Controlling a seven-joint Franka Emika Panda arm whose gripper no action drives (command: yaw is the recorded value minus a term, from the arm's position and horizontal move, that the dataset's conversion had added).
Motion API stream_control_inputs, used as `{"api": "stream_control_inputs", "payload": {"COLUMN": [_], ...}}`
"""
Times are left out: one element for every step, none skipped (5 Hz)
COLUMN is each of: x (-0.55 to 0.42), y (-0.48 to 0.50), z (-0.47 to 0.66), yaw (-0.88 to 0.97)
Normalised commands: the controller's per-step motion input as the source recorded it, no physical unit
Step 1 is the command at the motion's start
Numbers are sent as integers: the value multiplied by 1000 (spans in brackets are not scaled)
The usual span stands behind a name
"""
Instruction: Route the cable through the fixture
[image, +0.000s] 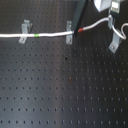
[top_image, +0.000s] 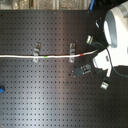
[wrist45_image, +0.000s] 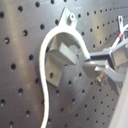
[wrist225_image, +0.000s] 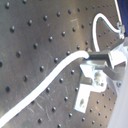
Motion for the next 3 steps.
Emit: {"api": "stream_control_inputs", "payload": {"x": [-135, -349, -358], "y": [-254, -162, -40], "z": [203, 80, 122], "yaw": [0, 0, 0]}}
